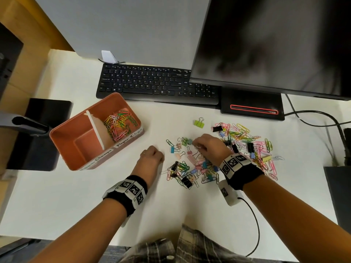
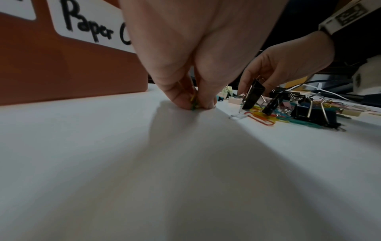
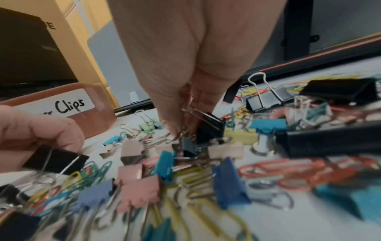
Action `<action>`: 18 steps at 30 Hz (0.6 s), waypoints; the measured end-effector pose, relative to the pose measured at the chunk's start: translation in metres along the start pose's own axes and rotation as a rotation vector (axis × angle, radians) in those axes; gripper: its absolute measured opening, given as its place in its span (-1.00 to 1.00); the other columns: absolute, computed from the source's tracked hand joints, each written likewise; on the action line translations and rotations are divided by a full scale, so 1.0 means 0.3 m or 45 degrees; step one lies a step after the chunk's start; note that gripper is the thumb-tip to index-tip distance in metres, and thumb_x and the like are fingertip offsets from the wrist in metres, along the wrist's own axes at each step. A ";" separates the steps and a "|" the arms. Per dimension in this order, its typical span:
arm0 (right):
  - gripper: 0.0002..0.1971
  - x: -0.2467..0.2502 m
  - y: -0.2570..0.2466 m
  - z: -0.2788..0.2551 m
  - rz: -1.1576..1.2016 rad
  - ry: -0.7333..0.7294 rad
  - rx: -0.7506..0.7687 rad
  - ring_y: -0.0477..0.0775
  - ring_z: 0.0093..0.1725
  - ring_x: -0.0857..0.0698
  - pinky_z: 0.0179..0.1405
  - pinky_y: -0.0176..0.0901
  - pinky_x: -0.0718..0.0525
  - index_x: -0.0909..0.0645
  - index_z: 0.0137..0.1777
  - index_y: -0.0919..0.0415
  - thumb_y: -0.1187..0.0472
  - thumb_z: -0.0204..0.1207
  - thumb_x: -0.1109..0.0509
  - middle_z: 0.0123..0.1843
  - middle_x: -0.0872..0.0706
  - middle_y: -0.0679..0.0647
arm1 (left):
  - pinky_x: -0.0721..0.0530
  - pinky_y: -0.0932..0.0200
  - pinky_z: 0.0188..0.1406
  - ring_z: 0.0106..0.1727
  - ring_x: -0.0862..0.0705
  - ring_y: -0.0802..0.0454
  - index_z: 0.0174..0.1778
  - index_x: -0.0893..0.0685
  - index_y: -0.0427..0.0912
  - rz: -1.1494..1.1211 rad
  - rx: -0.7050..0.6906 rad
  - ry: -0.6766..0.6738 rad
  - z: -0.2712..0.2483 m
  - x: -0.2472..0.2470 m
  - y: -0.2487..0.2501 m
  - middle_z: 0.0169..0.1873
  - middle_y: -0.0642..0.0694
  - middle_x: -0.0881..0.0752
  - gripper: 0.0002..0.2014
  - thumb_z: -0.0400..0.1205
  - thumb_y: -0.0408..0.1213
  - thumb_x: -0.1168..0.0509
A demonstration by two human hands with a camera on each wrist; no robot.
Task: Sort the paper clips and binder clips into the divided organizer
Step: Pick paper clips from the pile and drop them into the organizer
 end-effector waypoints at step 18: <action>-0.87 0.050 -0.084 -0.041 0.130 0.113 0.147 -0.04 -0.18 -0.62 -0.14 -0.26 -0.61 -0.72 0.02 0.20 0.28 0.52 -0.38 -0.09 -0.69 0.05 | -0.50 0.12 0.16 0.08 -0.63 -0.17 0.34 -0.55 -0.19 -0.138 -0.070 -0.125 0.177 0.070 0.031 0.00 -0.23 -0.71 -0.65 0.62 -0.44 -0.21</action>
Point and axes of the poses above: each hand's wrist, its own z-axis towards the middle knuckle, its own x-axis out of the back of the hand, y = z × x, the point moved 3 cm from there along z, towards the middle knuckle
